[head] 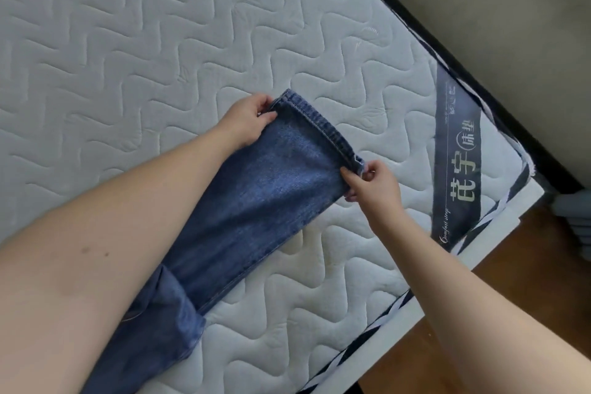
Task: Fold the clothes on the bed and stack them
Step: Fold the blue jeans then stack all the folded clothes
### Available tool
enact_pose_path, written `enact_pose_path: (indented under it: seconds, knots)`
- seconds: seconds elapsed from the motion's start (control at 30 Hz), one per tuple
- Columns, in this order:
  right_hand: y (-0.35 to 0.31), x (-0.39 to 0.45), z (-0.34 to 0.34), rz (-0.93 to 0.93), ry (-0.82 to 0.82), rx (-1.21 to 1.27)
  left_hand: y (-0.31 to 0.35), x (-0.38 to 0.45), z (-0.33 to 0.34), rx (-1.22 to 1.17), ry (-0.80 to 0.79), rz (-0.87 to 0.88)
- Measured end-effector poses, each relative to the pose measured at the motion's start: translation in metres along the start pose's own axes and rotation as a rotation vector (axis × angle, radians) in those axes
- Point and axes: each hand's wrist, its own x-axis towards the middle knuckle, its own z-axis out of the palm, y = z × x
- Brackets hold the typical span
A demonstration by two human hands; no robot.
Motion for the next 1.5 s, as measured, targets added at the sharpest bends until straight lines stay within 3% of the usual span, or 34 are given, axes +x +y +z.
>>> enact_pose_path:
  seconds: [0.13,0.3,0.43,0.7,0.87,0.97,1.13,1.23,1.37,1.5]
  knots:
    - [0.011,0.01,-0.011,0.034,-0.143,-0.041,-0.01,0.015,0.006,0.023,0.076,-0.104]
    - [0.014,0.045,-0.008,-0.147,-0.216,-0.415,-0.023,0.026,0.003,0.167,0.023,-0.16]
    - [0.004,0.061,-0.005,-0.171,-0.252,-0.637,-0.022,0.033,0.005,0.287,0.036,-0.127]
    - [-0.01,0.052,-0.025,-0.065,-0.393,-0.116,-0.02,0.042,0.004,0.231,0.045,-0.114]
    - [-0.016,0.065,-0.036,-0.035,-0.26,-0.364,-0.018,0.041,0.015,0.219,0.07,-0.088]
    - [-0.014,0.07,-0.033,-0.015,-0.323,-0.555,-0.025,0.036,0.008,0.192,0.083,-0.133]
    - [-0.024,0.069,-0.024,0.043,-0.365,-0.829,-0.041,0.021,-0.012,0.466,-0.166,-0.132]
    - [-0.036,0.072,-0.029,0.046,-0.291,-0.886,-0.04,0.018,-0.011,0.459,-0.115,-0.091]
    - [-0.034,0.071,-0.034,-0.107,-0.142,-0.983,-0.038,0.016,0.001,0.38,0.003,-0.099]
    - [-0.011,0.065,-0.031,-0.082,-0.026,-0.906,-0.038,0.003,0.017,0.541,0.178,-0.051]
